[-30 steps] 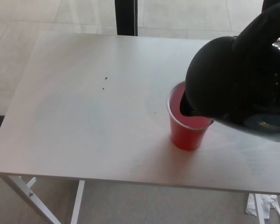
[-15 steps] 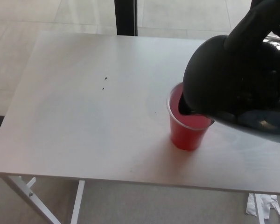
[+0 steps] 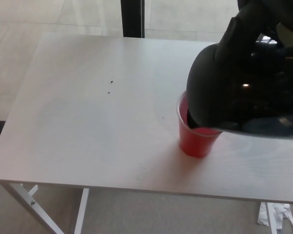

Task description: The robot uses its right hand to lift up a kettle kept on the middle of the desk by its handle and tilt it into a glass kept next to it to pour out water

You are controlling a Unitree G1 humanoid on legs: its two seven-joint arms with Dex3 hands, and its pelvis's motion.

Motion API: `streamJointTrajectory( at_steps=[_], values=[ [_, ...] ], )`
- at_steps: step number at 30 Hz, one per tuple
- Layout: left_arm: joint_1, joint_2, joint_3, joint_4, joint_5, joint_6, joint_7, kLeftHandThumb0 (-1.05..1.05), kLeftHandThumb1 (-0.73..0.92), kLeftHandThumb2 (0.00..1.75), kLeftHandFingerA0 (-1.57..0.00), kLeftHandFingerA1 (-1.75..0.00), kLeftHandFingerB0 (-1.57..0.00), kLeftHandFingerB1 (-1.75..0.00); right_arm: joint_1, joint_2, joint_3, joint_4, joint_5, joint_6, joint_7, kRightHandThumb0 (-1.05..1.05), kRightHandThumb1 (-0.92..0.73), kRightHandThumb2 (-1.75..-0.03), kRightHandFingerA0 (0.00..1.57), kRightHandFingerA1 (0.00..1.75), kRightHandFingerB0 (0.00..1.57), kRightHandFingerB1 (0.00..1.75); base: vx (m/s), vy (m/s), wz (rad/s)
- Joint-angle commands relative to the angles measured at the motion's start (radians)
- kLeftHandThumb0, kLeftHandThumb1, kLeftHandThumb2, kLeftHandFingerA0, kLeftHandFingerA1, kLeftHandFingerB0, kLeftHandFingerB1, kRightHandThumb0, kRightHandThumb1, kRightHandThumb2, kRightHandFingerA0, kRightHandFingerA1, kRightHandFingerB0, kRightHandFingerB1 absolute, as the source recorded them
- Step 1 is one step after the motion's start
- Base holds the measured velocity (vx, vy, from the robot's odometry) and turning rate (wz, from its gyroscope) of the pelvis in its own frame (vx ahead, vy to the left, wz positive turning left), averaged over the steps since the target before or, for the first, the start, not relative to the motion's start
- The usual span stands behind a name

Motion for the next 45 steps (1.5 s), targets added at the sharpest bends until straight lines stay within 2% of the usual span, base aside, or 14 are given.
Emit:
streamJointTrajectory(
  at_steps=[1, 6, 7, 9, 24, 27, 28, 30, 37, 38, 39, 43, 44, 45],
  values=[
    [0.004, 0.017, 0.001, -0.017, -0.014, 0.015, -0.01, -1.05, 0.34, 1.22, -1.29, -1.11, -0.96, -1.53, 0.018, 0.003, 0.092, -0.002, -0.152, -0.162, -0.021, -0.29, -0.35, -1.15, 1.04, 1.75, 0.83, 1.61, 0.0, 0.0, 0.0],
    [0.012, 0.016, 0.001, -0.021, -0.013, 0.013, -0.011, -1.05, 0.34, 1.21, -1.3, -1.09, -0.95, -1.53, 0.011, 0.016, 0.095, 0.013, -0.174, -0.17, -0.024, -0.26, -0.39, -1.19, 1.05, 1.75, 0.87, 1.5, 0.0, 0.0, 0.0],
    [0.008, 0.017, 0.006, -0.01, -0.017, 0.016, -0.01, -1.05, 0.33, 1.2, -1.32, -1.07, -0.96, -1.53, 0.005, 0.018, 0.095, 0.014, -0.175, -0.167, -0.003, -0.34, -0.41, -1.15, 1.3, 1.45, 1.06, 1.28, 0.0, 0.0, 0.0],
    [0.006, 0.018, 0.0, -0.01, -0.008, 0.015, -0.001, -1.05, 0.35, 1.22, -1.3, -1.09, -0.95, -1.54, 0.003, 0.023, 0.089, 0.014, -0.174, -0.166, 0.013, -0.26, -0.39, -1.2, 1.05, 1.75, 0.82, 1.57, 0.0, 0.0, 0.0],
    [0.022, 0.012, 0.001, -0.007, -0.012, 0.009, -0.01, -1.05, 0.35, 1.21, -1.27, -1.12, -0.95, -1.53, 0.038, 0.058, 0.018, 0.051, -0.173, -0.199, 0.038, -0.31, -0.52, -0.99, 0.99, 1.75, 0.86, 1.35, 0.0, 0.0, 0.0],
    [0.029, 0.011, 0.007, -0.003, -0.016, 0.005, -0.016, -1.05, 0.35, 1.21, -1.28, -1.12, -0.97, -1.51, 0.034, 0.102, -0.032, 0.055, -0.13, -0.153, 0.08, -0.33, -0.51, -0.84, 1.0, 1.75, 0.78, 1.57, 0.0, 0.0, 0.0],
    [0.03, 0.011, 0.006, -0.003, -0.015, 0.006, -0.014, -1.05, 0.35, 1.21, -1.27, -1.12, -0.97, -1.51, 0.019, 0.1, -0.055, 0.063, -0.111, -0.152, 0.103, -0.46, -0.38, -0.89, 1.22, 1.39, 1.01, 1.24, 0.0, 0.0, 0.0],
    [0.034, 0.012, 0.005, -0.007, -0.014, 0.001, -0.017, -1.05, 0.36, 1.22, -1.31, -1.09, -0.94, -1.54, -0.004, 0.139, -0.136, 0.087, -0.066, -0.07, 0.141, -0.29, -0.63, -0.71, 0.87, 1.75, 0.74, 1.27, 0.0, 0.0, 0.0],
    [0.04, 0.012, 0.015, -0.007, -0.021, 0.006, -0.017, -1.05, 0.37, 1.21, -1.23, -1.19, -0.92, -1.58, -0.019, 0.178, -0.31, 0.133, 0.011, 0.083, 0.236, -0.24, -0.53, -0.98, 0.89, 1.75, 0.73, 1.39, 0.0, 0.0, 0.0],
    [0.042, 0.012, 0.014, -0.003, -0.019, 0.002, -0.016, -1.05, 0.36, 1.21, -1.24, -1.17, -0.93, -1.57, -0.002, 0.174, -0.335, 0.12, 0.014, 0.097, 0.24, -0.24, -0.58, -0.89, 0.92, 1.75, 0.73, 0.91, 0.0, 0.0, 0.0],
    [0.042, 0.011, 0.017, -0.001, -0.022, 0.001, -0.017, -1.05, 0.35, 1.21, -1.29, -1.11, -0.94, -1.54, 0.017, 0.173, -0.362, 0.109, 0.032, 0.088, 0.226, -0.23, -0.53, -0.92, 0.95, 1.75, 0.69, 1.24, 0.0, 0.0, 0.0],
    [0.05, 0.008, 0.013, -0.009, -0.019, -0.004, -0.019, -1.05, 0.38, 1.23, -1.23, -1.2, -0.93, -1.57, 0.066, 0.16, -0.432, 0.09, 0.049, 0.113, 0.239, -0.22, -0.61, -0.8, 0.93, 1.74, 0.76, 1.16, 0.0, 0.0, 0.0],
    [0.051, 0.007, 0.015, -0.01, -0.022, -0.004, -0.021, -1.05, 0.37, 1.22, -1.24, -1.19, -0.94, -1.56, 0.078, 0.159, -0.45, 0.089, 0.055, 0.117, 0.235, -0.2, -0.6, -0.77, 0.95, 1.67, 0.77, 0.74, 0.0, 0.0, 0.0],
    [0.051, 0.008, 0.018, -0.006, -0.024, -0.004, -0.022, -1.05, 0.37, 1.21, -1.25, -1.17, -0.94, -1.56, 0.092, 0.159, -0.466, 0.093, 0.064, 0.115, 0.23, -0.21, -0.47, -0.99, 1.2, 1.32, 0.81, 0.88, 0.0, 0.0, 0.0]
  ],
)
